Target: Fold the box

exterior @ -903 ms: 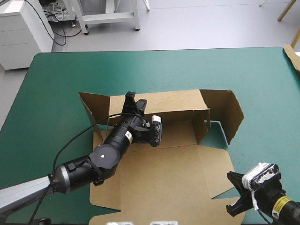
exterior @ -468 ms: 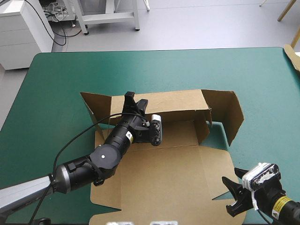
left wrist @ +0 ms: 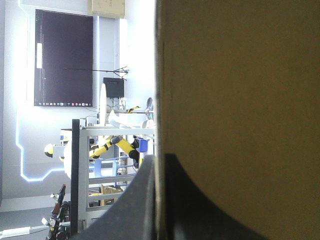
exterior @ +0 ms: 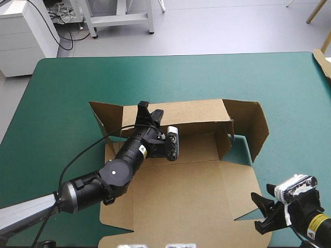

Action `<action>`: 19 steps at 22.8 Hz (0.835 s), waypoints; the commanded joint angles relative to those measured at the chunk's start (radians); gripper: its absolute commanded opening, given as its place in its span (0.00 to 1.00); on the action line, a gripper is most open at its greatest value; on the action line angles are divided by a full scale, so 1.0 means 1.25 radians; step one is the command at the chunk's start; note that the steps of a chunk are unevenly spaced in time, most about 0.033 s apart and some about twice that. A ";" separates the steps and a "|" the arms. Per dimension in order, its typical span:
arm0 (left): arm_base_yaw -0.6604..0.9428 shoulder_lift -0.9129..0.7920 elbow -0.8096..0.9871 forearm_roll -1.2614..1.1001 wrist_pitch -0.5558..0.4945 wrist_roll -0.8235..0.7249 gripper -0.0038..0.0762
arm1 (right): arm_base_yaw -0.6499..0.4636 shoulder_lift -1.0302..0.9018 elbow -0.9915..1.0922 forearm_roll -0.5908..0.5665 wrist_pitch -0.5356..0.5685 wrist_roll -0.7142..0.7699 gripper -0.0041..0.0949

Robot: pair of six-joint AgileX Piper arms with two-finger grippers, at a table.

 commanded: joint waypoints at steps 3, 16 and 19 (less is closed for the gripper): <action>-0.004 -0.026 -0.023 0.037 0.017 -0.012 0.04 | -0.003 0.085 -0.154 -0.041 0.055 0.031 0.52; -0.004 -0.026 -0.023 0.037 0.017 -0.011 0.04 | -0.003 0.409 -0.642 -0.198 0.259 0.062 0.52; -0.004 -0.026 -0.023 0.037 0.017 -0.011 0.04 | -0.003 0.479 -0.742 -0.208 0.259 0.062 0.52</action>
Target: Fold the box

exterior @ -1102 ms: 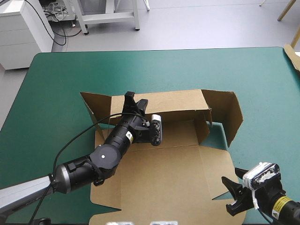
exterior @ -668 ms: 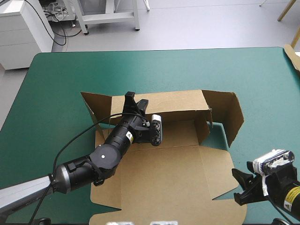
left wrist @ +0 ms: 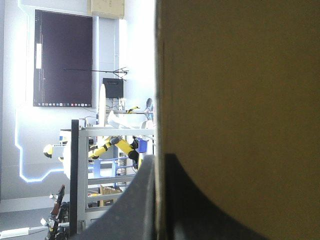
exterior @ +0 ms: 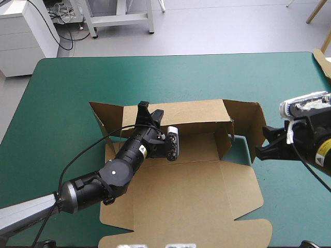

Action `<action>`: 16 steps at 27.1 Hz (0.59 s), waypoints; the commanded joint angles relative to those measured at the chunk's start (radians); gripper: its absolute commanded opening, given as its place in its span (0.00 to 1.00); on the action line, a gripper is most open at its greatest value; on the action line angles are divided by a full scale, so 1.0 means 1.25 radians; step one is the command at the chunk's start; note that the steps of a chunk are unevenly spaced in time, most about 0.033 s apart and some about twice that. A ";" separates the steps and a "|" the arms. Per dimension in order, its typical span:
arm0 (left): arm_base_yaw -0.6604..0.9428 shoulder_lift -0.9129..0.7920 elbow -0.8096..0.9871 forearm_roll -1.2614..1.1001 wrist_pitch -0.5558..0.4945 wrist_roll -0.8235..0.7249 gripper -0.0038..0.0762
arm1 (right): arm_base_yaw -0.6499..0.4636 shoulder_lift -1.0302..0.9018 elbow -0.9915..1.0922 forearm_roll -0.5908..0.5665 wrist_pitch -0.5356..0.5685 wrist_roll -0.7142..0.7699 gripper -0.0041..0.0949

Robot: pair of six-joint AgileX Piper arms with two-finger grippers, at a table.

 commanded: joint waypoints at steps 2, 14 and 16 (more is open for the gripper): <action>-0.004 -0.026 -0.024 0.037 0.019 -0.008 0.04 | -0.003 0.080 -0.127 -0.049 -0.038 -0.002 0.52; -0.004 -0.026 -0.024 0.037 0.019 -0.008 0.04 | -0.140 0.239 -0.271 -0.021 -0.038 -0.061 0.52; -0.004 -0.026 -0.024 0.037 0.019 -0.008 0.04 | -0.204 0.265 -0.288 0.041 -0.038 -0.113 0.52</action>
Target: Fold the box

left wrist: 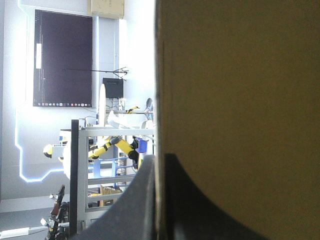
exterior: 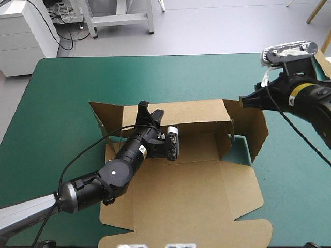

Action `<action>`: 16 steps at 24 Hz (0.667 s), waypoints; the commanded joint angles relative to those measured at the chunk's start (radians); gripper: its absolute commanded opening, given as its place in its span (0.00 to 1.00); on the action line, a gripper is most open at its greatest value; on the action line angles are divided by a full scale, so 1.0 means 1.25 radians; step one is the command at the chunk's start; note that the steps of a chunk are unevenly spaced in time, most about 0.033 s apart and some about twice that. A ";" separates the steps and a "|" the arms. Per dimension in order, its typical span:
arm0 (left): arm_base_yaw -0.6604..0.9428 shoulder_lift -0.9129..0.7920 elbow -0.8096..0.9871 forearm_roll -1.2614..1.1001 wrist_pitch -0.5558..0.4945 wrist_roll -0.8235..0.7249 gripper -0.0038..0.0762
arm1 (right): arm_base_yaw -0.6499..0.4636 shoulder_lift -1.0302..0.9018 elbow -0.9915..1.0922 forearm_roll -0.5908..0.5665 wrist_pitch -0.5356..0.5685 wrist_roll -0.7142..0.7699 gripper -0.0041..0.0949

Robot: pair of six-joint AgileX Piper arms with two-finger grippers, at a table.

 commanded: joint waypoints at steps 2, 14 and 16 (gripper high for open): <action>-0.004 -0.026 -0.024 0.037 0.019 -0.008 0.04 | -0.139 0.052 -0.059 0.132 -0.041 -0.124 0.52; -0.004 -0.026 -0.024 0.037 -0.003 -0.008 0.04 | -0.362 0.307 -0.119 0.442 -0.042 -0.366 0.52; -0.004 -0.026 -0.024 0.037 -0.002 -0.008 0.04 | -0.362 0.337 -0.119 0.449 -0.042 -0.389 0.52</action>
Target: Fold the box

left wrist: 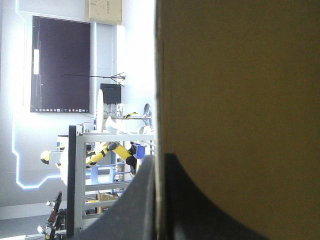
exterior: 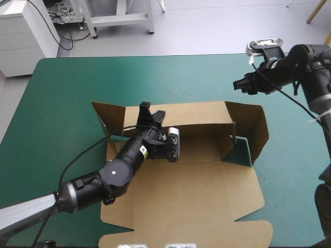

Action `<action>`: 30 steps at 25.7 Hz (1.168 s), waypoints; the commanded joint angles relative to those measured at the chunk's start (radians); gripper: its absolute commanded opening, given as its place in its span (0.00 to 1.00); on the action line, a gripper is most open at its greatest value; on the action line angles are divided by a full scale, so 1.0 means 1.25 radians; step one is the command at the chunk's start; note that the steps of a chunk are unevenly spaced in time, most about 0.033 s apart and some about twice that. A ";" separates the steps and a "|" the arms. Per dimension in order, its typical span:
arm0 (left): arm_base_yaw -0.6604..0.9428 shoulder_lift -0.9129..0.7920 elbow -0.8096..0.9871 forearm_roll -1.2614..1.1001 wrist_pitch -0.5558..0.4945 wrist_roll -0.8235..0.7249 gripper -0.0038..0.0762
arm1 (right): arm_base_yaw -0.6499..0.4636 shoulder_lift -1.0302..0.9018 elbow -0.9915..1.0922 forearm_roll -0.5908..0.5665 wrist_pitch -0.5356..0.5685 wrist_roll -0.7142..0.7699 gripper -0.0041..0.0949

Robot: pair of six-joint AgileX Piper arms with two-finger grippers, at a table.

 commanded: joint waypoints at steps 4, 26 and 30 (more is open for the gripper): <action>-0.004 -0.026 -0.024 0.037 0.017 -0.008 0.04 | -0.009 0.031 -0.029 0.017 -0.034 -0.030 0.52; -0.004 -0.026 -0.024 0.039 0.020 -0.005 0.04 | 0.078 0.012 0.078 -0.025 -0.031 -0.023 0.52; -0.004 -0.026 -0.024 0.039 0.020 -0.005 0.04 | 0.078 -0.012 0.128 -0.030 -0.031 -0.024 0.52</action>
